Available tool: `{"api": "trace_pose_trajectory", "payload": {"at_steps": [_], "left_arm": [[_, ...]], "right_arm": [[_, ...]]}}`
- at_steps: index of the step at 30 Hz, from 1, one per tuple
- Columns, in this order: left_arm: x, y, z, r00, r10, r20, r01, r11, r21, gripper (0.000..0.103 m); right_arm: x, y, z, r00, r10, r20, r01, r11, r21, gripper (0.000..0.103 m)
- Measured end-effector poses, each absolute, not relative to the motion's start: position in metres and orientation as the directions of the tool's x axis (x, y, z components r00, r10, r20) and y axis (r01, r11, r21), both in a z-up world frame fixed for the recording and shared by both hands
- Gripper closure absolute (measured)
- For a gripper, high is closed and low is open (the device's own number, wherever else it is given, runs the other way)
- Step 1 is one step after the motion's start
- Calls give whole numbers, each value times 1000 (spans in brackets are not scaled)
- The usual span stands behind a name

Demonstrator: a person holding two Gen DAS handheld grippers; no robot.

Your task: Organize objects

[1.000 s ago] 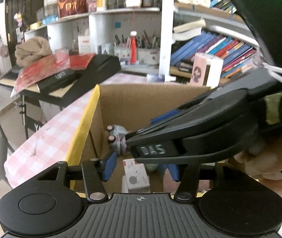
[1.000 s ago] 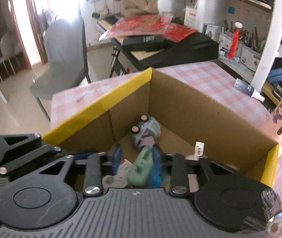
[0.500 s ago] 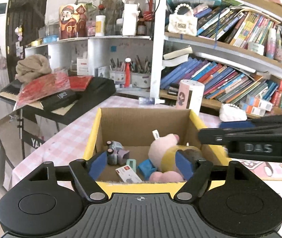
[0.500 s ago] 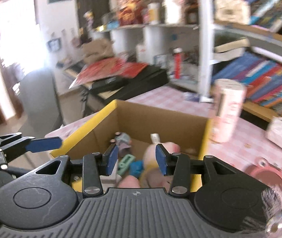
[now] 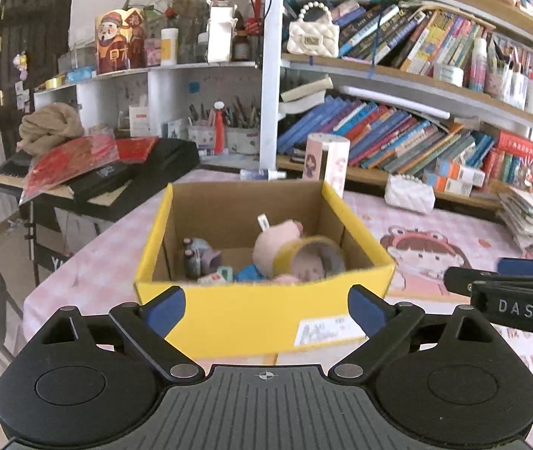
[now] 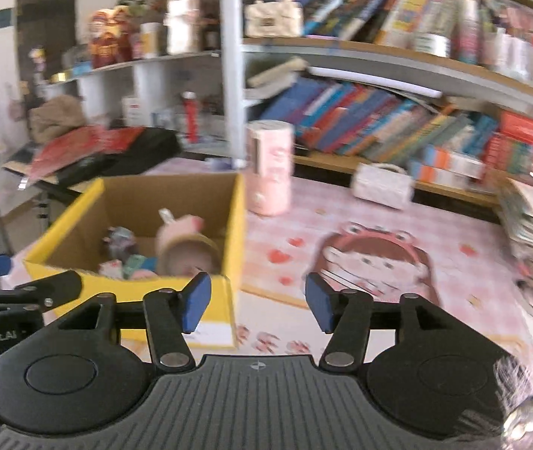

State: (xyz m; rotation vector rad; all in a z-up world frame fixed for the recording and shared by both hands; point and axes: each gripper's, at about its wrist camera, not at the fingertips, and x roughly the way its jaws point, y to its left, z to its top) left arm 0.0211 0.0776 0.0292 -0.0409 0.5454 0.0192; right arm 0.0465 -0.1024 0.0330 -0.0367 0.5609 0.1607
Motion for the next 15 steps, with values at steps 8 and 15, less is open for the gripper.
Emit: {"api": "trace_pose_trajectory", "payload": {"at_steps": [8, 15], "left_arm": [[4, 69, 21, 830, -13, -558, -12, 999, -42, 3], [-10, 51, 13, 823, -30, -567, 28, 1000, -11, 1]], "right_arm": [[11, -101, 13, 827, -21, -562, -21, 997, -68, 20], [-11, -106, 1, 813, -113, -571, 55, 992, -117, 4]]}}
